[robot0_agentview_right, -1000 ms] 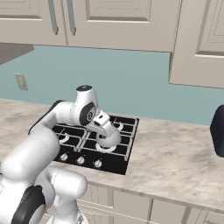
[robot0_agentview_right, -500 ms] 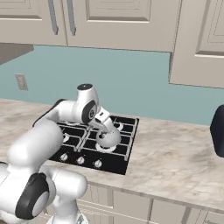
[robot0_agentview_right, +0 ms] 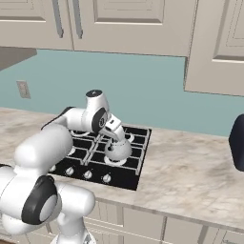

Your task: The kettle is done boiling. Turn off the stove, then wait for 300 timesteps before moving the kettle to the dining table.

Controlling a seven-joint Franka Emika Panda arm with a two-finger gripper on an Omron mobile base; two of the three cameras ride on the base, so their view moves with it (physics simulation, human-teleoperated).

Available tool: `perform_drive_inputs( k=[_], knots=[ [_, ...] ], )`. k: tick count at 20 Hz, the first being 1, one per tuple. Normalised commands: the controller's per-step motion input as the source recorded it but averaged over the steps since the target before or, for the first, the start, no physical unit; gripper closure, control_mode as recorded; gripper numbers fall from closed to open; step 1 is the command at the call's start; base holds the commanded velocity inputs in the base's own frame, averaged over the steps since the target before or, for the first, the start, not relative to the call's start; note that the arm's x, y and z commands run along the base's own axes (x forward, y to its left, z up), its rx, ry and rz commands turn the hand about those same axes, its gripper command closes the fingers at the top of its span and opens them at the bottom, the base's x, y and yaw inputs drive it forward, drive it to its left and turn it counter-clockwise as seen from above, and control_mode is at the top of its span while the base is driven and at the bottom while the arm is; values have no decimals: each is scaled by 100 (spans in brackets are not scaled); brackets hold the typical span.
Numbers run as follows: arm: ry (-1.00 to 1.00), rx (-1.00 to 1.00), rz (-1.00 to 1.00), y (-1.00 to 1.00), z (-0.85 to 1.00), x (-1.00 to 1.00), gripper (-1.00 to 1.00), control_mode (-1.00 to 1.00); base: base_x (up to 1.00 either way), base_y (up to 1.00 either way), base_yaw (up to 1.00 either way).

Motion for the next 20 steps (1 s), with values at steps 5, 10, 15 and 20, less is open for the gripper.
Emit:
perform_drive_inputs(
  k=[5, 10, 15, 20],
  knots=[
    [0, 0, 0, 0, -3, 23, -100, -100, 0, 0, 0],
    [0, 0, -1, 0, -12, 27, -100, -100, 0, 0, 0],
    [0, 0, -1, 0, -18, 30, -100, -100, 0, 0, 0],
    [0, 0, 0, 0, -17, 19, -100, -100, 0, 0, 0]
  ],
)
